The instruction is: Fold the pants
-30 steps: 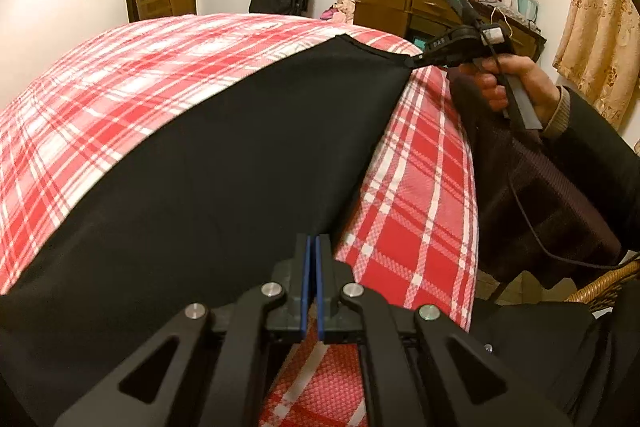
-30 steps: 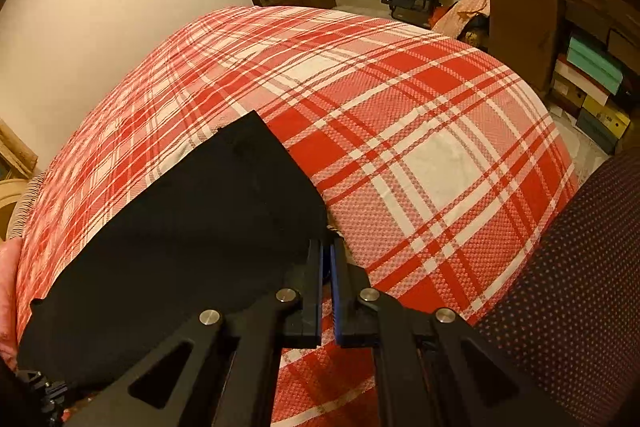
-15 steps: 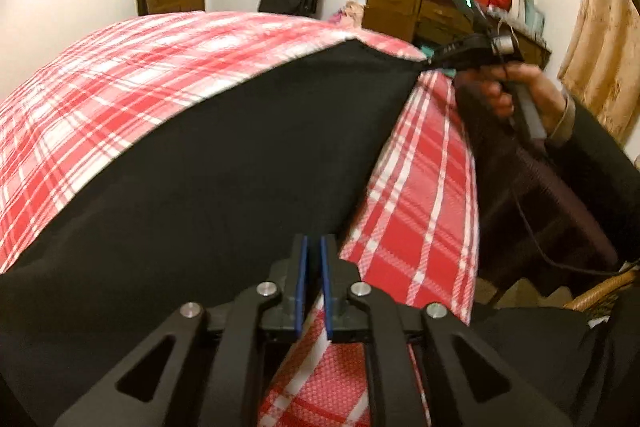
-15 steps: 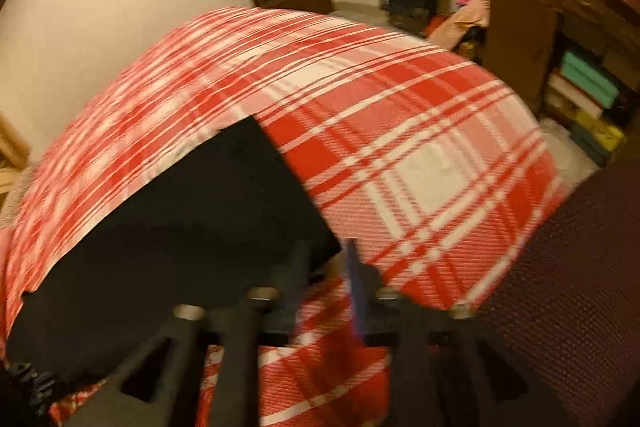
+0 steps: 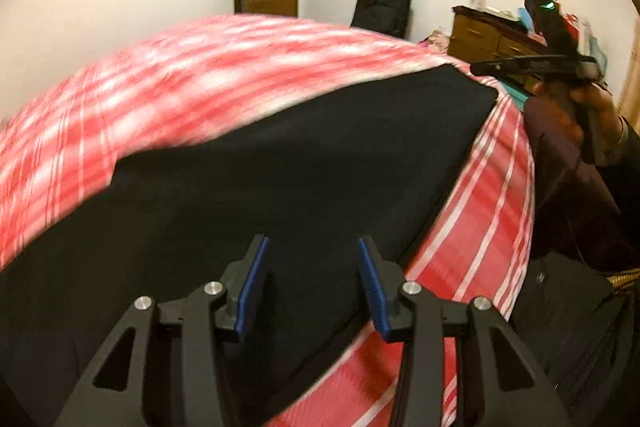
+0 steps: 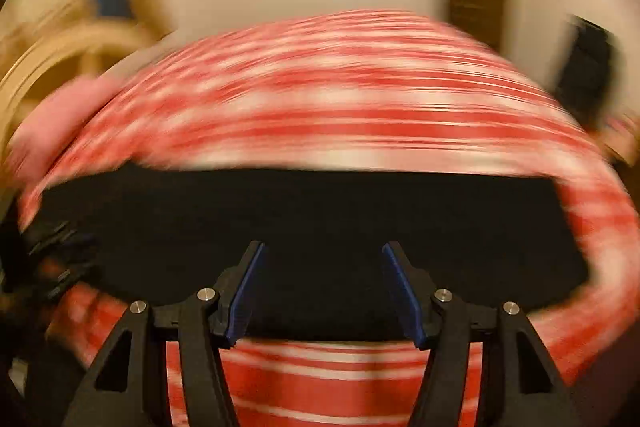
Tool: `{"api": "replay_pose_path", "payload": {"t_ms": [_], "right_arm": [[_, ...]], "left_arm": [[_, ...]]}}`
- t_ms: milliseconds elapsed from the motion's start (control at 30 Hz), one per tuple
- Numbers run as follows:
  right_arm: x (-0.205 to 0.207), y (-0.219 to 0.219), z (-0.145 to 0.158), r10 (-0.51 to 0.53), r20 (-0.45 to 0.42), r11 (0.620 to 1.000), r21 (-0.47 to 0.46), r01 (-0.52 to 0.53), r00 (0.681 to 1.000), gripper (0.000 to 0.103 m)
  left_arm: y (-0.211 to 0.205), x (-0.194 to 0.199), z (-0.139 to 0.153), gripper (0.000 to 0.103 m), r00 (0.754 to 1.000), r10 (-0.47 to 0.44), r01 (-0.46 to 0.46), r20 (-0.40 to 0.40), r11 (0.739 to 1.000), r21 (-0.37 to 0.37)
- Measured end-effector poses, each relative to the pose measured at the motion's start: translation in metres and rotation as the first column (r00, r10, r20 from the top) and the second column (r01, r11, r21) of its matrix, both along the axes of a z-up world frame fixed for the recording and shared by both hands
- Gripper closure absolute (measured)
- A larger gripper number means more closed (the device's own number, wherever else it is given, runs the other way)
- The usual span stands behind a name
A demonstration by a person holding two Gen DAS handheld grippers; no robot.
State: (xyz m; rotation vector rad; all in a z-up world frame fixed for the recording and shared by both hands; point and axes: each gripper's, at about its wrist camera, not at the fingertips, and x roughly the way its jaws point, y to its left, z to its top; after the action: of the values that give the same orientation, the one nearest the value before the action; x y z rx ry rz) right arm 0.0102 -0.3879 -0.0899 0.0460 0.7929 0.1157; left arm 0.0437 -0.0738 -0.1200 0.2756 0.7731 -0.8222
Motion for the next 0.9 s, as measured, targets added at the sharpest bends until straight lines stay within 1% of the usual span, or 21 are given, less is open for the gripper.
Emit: {"api": "replay_pose_path", "payload": {"t_ms": [33, 67, 100, 167, 200, 233, 267, 333, 400, 467, 533, 633, 667, 733, 767, 800, 867, 900], "right_arm": [[0.003, 0.021, -0.007, 0.056, -0.005, 0.998, -0.015, -0.056, 0.998, 0.042], [0.006, 0.037, -0.013, 0.09, -0.019, 0.996, -0.026, -0.091, 0.996, 0.042], [0.01, 0.055, -0.023, 0.129, -0.056, 0.991, -0.028, -0.131, 0.99, 0.042], [0.013, 0.076, -0.036, 0.184, -0.101, 0.983, -0.001, -0.185, 0.978, 0.042], [0.01, 0.088, -0.043, 0.227, -0.121, 0.974, 0.006, -0.228, 0.966, 0.042], [0.009, 0.097, -0.048, 0.249, -0.148, 0.967, -0.007, -0.253, 0.957, 0.042], [0.008, 0.106, -0.058, 0.261, -0.194, 0.96, -0.048, -0.274, 0.946, 0.042], [-0.001, 0.119, -0.062, 0.262, -0.181, 0.949, -0.129, -0.287, 0.948, 0.042], [-0.001, 0.123, -0.061, 0.266, -0.215, 0.94, -0.156, -0.302, 0.94, 0.042], [0.001, 0.121, -0.055, 0.288, -0.248, 0.933, -0.144, -0.329, 0.925, 0.042], [0.002, 0.117, -0.044, 0.313, -0.238, 0.935, -0.093, -0.342, 0.92, 0.042], [0.02, 0.116, -0.027, 0.317, -0.19, 0.944, -0.033, -0.329, 0.929, 0.042], [0.024, 0.12, -0.022, 0.321, -0.173, 0.944, -0.027, -0.33, 0.931, 0.042], [0.025, 0.14, -0.019, 0.351, -0.136, 0.931, -0.051, -0.361, 0.926, 0.042], [0.021, 0.151, -0.018, 0.377, -0.128, 0.92, -0.068, -0.387, 0.917, 0.043], [0.015, 0.167, -0.021, 0.413, -0.126, 0.9, -0.096, -0.425, 0.902, 0.044], [0.003, 0.188, -0.029, 0.458, -0.13, 0.87, -0.135, -0.473, 0.879, 0.056], [0.0, 0.197, -0.035, 0.474, -0.134, 0.856, -0.161, -0.492, 0.87, 0.057]], "left_arm": [[0.001, -0.001, -0.006, 0.057, 1.0, -0.001, 0.001, -0.02, 1.0, 0.008], [0.001, -0.005, -0.011, 0.057, 1.0, -0.004, 0.005, -0.027, 1.0, 0.006], [0.002, -0.011, -0.013, 0.057, 1.0, -0.009, 0.009, -0.009, 1.0, -0.006], [0.003, -0.017, -0.012, 0.057, 1.0, -0.015, 0.015, -0.012, 1.0, -0.018], [0.006, -0.017, -0.013, 0.057, 1.0, -0.013, 0.012, -0.024, 0.999, -0.032], [0.008, -0.017, -0.014, 0.056, 0.999, -0.015, 0.014, -0.035, 0.999, -0.048], [0.009, -0.019, -0.016, 0.055, 0.999, -0.015, 0.014, -0.032, 0.998, -0.054], [0.009, -0.022, -0.018, 0.055, 1.0, -0.018, 0.017, -0.016, 0.998, -0.062], [0.009, -0.023, -0.018, 0.054, 1.0, -0.018, 0.016, -0.023, 0.997, -0.073], [0.011, -0.026, -0.015, 0.053, 0.998, -0.037, 0.033, -0.043, 0.996, -0.086], [0.016, -0.029, -0.007, 0.053, 0.997, -0.062, 0.056, -0.055, 0.993, -0.105], [0.036, -0.038, 0.014, 0.053, 0.998, -0.02, 0.027, 0.06, 0.993, -0.119], [0.041, -0.037, 0.016, 0.053, 0.997, -0.002, 0.011, 0.074, 0.993, -0.12], [0.057, -0.029, 0.019, 0.053, 0.995, 0.061, -0.051, 0.085, 0.992, -0.115], [0.064, -0.025, 0.019, 0.053, 0.993, 0.087, -0.077, 0.08, 0.99, -0.117], [0.075, -0.021, 0.017, 0.053, 0.991, 0.116, -0.107, 0.071, 0.987, -0.12], [0.086, -0.018, 0.012, 0.052, 0.986, 0.153, -0.145, 0.059, 0.981, -0.125], [0.09, -0.017, 0.008, 0.052, 0.986, 0.16, -0.153, 0.045, 0.98, -0.125]]}}
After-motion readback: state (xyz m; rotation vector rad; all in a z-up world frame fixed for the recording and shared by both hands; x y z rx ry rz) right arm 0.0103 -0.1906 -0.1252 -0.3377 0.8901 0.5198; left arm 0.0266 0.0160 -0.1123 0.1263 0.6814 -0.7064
